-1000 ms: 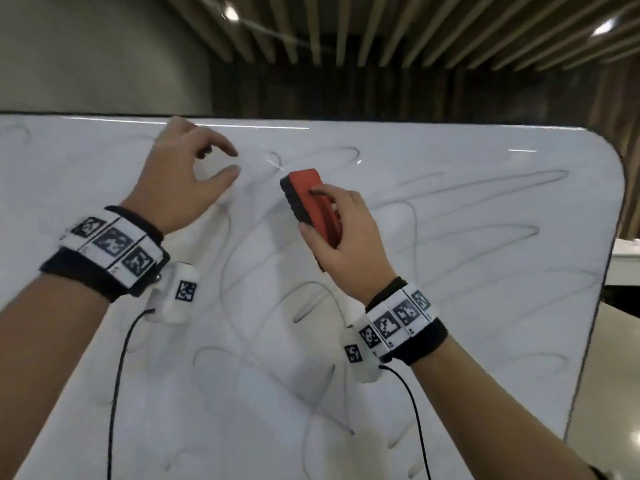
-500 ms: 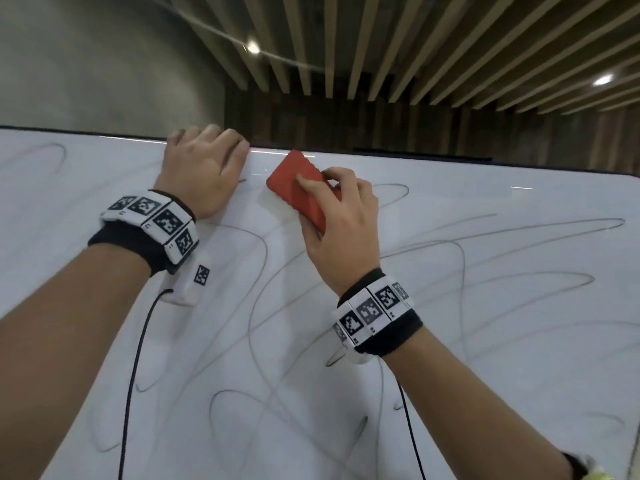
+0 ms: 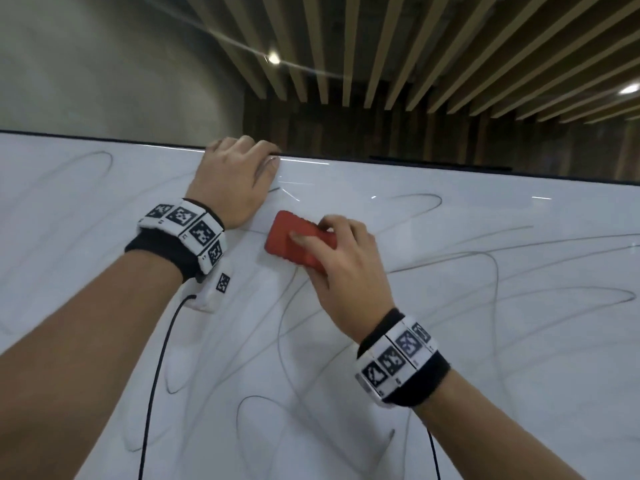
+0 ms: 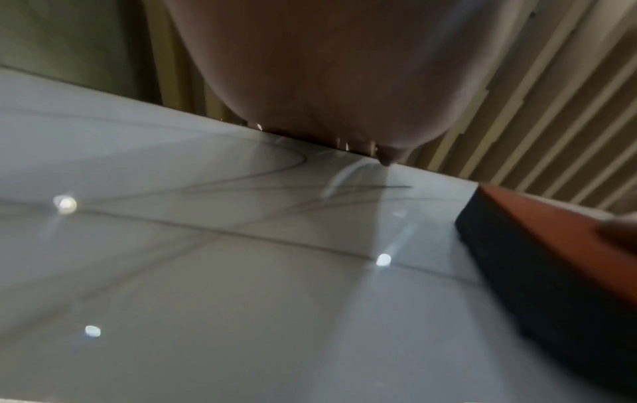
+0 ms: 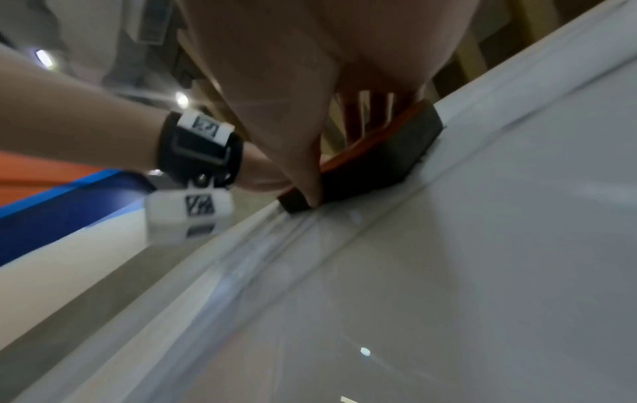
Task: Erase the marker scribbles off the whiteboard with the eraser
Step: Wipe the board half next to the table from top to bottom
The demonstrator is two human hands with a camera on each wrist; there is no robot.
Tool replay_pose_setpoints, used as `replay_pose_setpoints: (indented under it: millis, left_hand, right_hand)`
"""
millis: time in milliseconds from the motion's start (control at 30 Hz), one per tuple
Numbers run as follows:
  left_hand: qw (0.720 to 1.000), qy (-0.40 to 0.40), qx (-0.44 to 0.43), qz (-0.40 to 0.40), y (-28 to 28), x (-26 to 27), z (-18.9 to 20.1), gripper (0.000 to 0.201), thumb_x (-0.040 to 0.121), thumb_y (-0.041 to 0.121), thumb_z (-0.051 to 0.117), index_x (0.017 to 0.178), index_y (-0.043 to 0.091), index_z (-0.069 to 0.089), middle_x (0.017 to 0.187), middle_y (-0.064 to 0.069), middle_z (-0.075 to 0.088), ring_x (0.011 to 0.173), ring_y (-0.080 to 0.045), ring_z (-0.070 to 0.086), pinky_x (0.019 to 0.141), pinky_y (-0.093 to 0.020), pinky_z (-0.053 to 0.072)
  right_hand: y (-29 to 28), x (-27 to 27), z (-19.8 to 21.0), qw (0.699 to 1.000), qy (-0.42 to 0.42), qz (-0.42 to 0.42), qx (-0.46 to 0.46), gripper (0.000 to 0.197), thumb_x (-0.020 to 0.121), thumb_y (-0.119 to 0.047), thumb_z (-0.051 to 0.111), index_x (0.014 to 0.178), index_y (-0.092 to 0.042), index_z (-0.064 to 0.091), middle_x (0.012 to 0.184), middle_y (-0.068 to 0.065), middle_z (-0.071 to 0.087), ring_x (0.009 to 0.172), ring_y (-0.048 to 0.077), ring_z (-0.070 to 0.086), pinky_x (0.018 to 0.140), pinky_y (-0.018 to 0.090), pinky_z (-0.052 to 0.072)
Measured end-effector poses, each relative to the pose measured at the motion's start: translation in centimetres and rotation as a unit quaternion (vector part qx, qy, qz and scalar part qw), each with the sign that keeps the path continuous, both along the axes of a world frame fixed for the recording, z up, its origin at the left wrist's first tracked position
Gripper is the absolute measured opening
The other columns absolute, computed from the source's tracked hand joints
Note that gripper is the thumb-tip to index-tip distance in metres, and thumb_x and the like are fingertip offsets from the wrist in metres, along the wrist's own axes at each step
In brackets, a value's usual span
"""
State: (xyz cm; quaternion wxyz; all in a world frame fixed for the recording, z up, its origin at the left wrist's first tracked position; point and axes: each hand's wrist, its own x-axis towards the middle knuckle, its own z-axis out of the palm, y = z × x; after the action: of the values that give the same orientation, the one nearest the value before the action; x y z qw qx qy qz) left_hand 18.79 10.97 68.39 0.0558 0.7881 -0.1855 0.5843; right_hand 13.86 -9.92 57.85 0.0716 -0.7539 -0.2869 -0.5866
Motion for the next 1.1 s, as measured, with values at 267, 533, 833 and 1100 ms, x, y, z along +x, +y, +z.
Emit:
replay_pose_setpoints:
  millis: [267,533,833,1100]
  left_hand:
    - [0.996,0.037,-0.01,-0.078,0.8,-1.3,0.6,0.043,0.103,0.042,0.039,0.127,0.019,0.066,0.106,-0.014,0.068,0.098,-0.036,0.062,0.095,-0.045,0.049]
    - [0.985,0.034,-0.102,-0.132,1.0,-1.0,0.6,0.039,0.103,0.03,0.041,0.11,0.011,0.075,0.094,-0.013,0.072,0.088,-0.03,0.064,0.084,-0.04,0.051]
    - [0.997,0.03,-0.054,-0.044,3.7,-0.8,-0.3,0.043,0.101,0.035,0.038,0.131,0.024,0.066,0.116,-0.01,0.07,0.111,-0.036,0.059,0.106,-0.042,0.036]
    - [0.998,0.042,-0.03,-0.029,3.7,-0.8,-0.9,0.046,0.098,0.029,0.036,0.138,0.022,0.057,0.126,-0.011,0.064,0.121,-0.037,0.053,0.113,-0.052,0.033]
  right_hand:
    - [-0.2,0.3,1.2,0.994,-0.004,-0.043,0.103,0.049,0.085,-0.01,0.072,0.131,-0.02,0.063,0.125,0.014,0.055,0.108,0.036,0.049,0.095,0.048,0.045]
    - [0.8,0.3,5.4,0.979,-0.009,-0.13,0.159,0.053,0.088,-0.027,0.071,0.138,-0.029,0.053,0.126,0.009,0.053,0.107,0.034,0.05,0.092,0.047,0.041]
    - [3.2,1.1,6.1,0.994,-0.012,-0.111,-0.018,0.049,0.087,-0.027,0.07,0.134,-0.032,0.057,0.121,0.009,0.055,0.104,0.035,0.053,0.087,0.046,0.04]
    - [3.4,1.0,-0.3,0.987,-0.006,-0.088,-0.136,0.051,0.08,-0.016,0.073,0.128,-0.028,0.062,0.119,0.008,0.058,0.1,0.033,0.053,0.085,0.045,0.039]
